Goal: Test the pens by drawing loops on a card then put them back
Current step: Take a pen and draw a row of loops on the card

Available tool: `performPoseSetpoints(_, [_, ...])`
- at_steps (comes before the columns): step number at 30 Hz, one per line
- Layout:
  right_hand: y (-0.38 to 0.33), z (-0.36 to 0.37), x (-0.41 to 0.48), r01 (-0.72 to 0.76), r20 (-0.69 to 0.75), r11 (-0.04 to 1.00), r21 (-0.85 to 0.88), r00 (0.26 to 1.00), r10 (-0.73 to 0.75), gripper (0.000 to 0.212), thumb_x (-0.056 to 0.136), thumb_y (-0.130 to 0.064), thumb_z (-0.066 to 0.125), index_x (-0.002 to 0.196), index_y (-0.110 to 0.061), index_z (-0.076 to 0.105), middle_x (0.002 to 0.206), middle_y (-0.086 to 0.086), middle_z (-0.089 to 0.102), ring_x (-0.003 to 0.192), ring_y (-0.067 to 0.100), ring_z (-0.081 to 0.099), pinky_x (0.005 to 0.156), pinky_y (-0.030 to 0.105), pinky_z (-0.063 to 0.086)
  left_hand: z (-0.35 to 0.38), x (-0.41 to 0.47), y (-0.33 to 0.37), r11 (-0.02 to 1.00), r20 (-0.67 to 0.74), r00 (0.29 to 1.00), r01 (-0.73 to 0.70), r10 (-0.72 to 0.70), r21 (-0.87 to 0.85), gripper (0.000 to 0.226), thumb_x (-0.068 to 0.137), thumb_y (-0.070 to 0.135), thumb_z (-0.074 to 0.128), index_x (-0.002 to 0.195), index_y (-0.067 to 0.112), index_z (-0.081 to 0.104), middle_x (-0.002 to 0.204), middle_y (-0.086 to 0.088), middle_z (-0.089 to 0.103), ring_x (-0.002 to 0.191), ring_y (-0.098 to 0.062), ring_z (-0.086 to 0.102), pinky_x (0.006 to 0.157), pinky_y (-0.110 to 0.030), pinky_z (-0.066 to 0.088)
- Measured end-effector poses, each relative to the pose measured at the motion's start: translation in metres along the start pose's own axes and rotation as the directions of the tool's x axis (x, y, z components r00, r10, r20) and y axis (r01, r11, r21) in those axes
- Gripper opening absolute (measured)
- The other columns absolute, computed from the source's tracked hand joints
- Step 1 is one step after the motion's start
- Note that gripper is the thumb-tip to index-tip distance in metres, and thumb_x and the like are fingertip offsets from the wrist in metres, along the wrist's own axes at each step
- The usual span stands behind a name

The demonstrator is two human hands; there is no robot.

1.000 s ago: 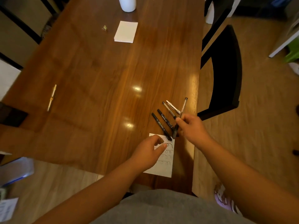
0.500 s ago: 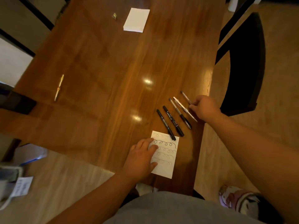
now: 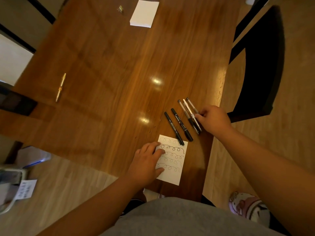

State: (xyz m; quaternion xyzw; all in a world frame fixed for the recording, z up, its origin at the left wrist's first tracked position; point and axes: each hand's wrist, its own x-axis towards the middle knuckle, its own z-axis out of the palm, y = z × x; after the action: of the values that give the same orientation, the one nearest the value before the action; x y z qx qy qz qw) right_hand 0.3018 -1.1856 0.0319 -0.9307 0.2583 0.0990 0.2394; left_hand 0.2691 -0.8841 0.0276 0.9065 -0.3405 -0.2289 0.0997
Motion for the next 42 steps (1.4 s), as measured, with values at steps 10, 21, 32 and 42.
performPoseSetpoints(10, [-0.016, 0.015, -0.087, 0.038, -0.121, 0.998, 0.059, 0.992, -0.03, 0.016, 0.09, -0.039, 0.062, 0.1, -0.026, 0.064, 0.095, -0.008, 0.058, 0.082, 0.007, 0.052, 0.061, 0.021, 0.045, -0.025, -0.003, -0.011, 0.962, 0.026, 0.999, 0.05, -0.044, -0.268, 0.04, 0.091, 0.043, 0.06, 0.128, 0.032, 0.051, 0.132, 0.014, 0.047, 0.122, -0.005, 0.042, 0.098, -0.02, 0.038])
performPoseSetpoints(21, [-0.142, 0.09, -0.156, -0.061, 0.313, 0.949, 0.31, 0.949, -0.042, 0.012, 0.091, -0.043, 0.062, 0.084, -0.035, 0.064, 0.081, -0.013, 0.065, 0.075, 0.004, 0.062, 0.068, 0.017, 0.048, -0.075, -0.034, -0.147, 0.913, 0.088, 0.979, 0.204, -0.185, -0.354, 0.024, 0.092, 0.042, 0.06, 0.108, 0.025, 0.064, 0.095, 0.01, 0.065, 0.081, -0.002, 0.059, 0.073, -0.024, 0.051])
performPoseSetpoints(32, [-0.353, 0.178, -0.101, -0.113, 0.292, 0.963, 0.246, 0.956, 0.038, 0.019, 0.088, -0.04, 0.066, 0.074, -0.028, 0.061, 0.066, -0.007, 0.063, 0.059, 0.002, 0.058, 0.05, 0.02, 0.043, -0.13, -0.069, -0.383, 0.992, -0.078, 0.994, 0.069, -0.078, -0.109, 0.03, 0.092, 0.045, 0.056, 0.117, 0.029, 0.061, 0.124, 0.007, 0.052, 0.113, -0.012, 0.046, 0.094, -0.028, 0.042])
performPoseSetpoints(42, [-0.484, 0.19, -0.021, -0.148, 0.309, 0.971, 0.188, 0.947, 0.084, 0.019, 0.091, -0.036, 0.063, 0.074, -0.027, 0.058, 0.076, -0.003, 0.064, 0.071, 0.015, 0.062, 0.057, 0.026, 0.042, -0.142, -0.079, -0.446, 0.997, -0.001, 1.0, 0.02, -0.02, 0.08, 0.072, 0.089, 0.056, 0.054, 0.15, 0.035, 0.021, 0.162, 0.001, 0.009, 0.148, -0.023, 0.008, 0.117, -0.043, 0.013])
